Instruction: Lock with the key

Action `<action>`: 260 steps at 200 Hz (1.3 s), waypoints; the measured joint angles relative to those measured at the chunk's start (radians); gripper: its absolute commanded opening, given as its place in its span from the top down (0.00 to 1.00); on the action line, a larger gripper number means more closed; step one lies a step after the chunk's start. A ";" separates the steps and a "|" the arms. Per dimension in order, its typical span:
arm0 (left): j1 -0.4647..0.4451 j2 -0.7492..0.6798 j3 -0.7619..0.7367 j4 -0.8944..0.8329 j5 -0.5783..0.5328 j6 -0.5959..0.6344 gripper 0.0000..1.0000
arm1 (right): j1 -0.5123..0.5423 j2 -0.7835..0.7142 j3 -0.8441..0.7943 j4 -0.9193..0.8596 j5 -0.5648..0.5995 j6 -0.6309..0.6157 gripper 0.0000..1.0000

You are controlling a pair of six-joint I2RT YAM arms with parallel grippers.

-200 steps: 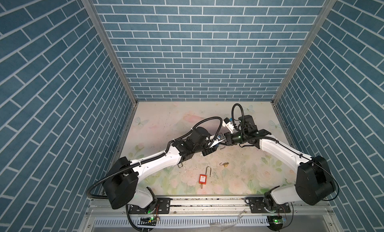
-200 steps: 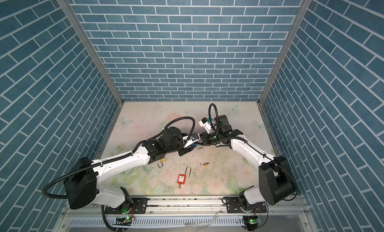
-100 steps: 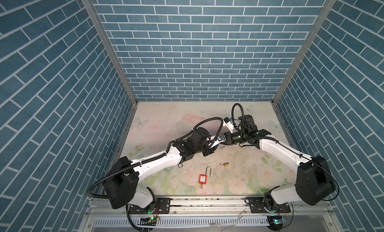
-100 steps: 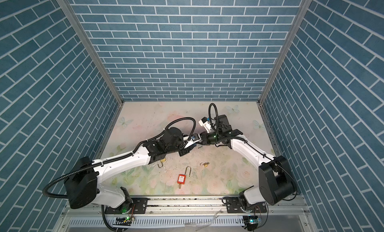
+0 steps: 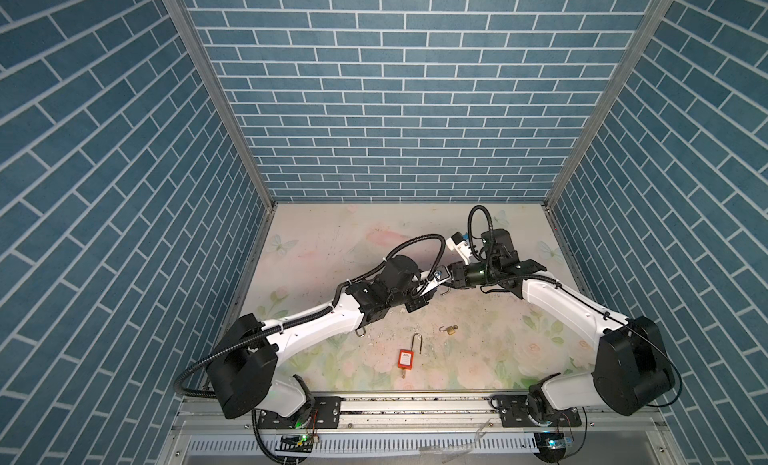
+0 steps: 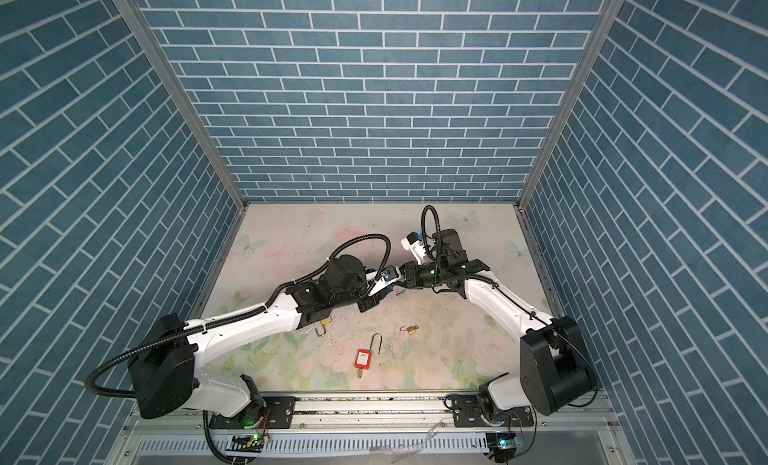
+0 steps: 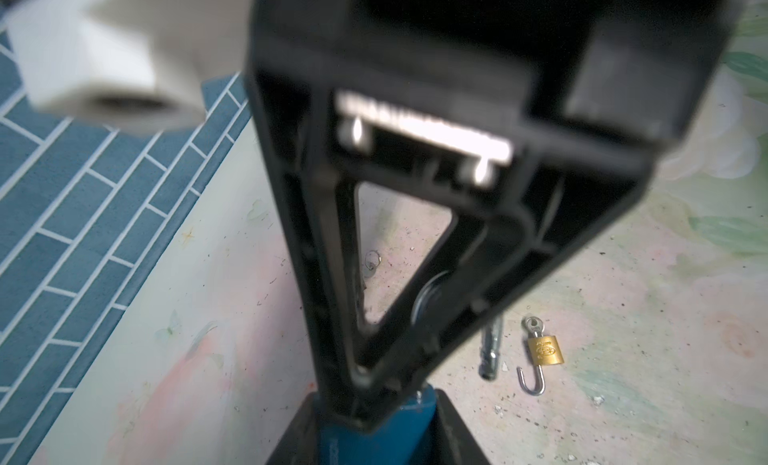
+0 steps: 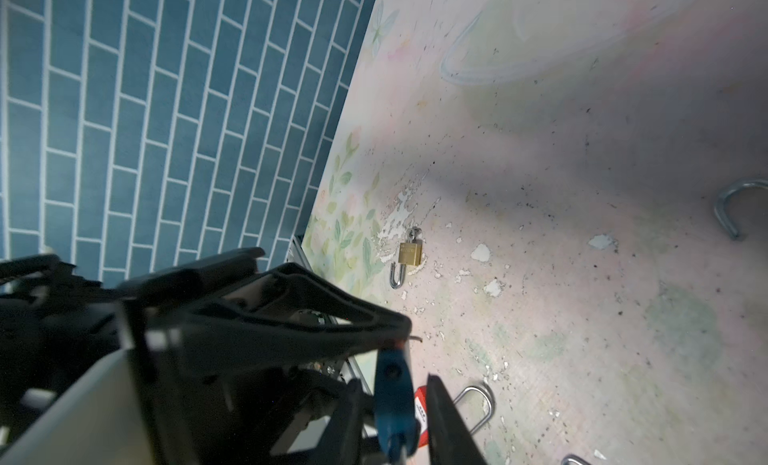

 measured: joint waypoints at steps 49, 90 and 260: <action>0.012 0.000 -0.032 0.002 -0.003 -0.015 1.00 | -0.098 -0.116 -0.025 0.011 0.001 0.012 0.46; 0.042 -0.002 -0.042 0.061 0.025 -0.022 1.00 | -0.097 -0.141 -0.072 -0.051 -0.002 -0.016 0.45; 0.067 -0.005 -0.054 0.126 0.160 -0.026 1.00 | -0.023 -0.047 -0.030 -0.132 0.085 -0.058 0.76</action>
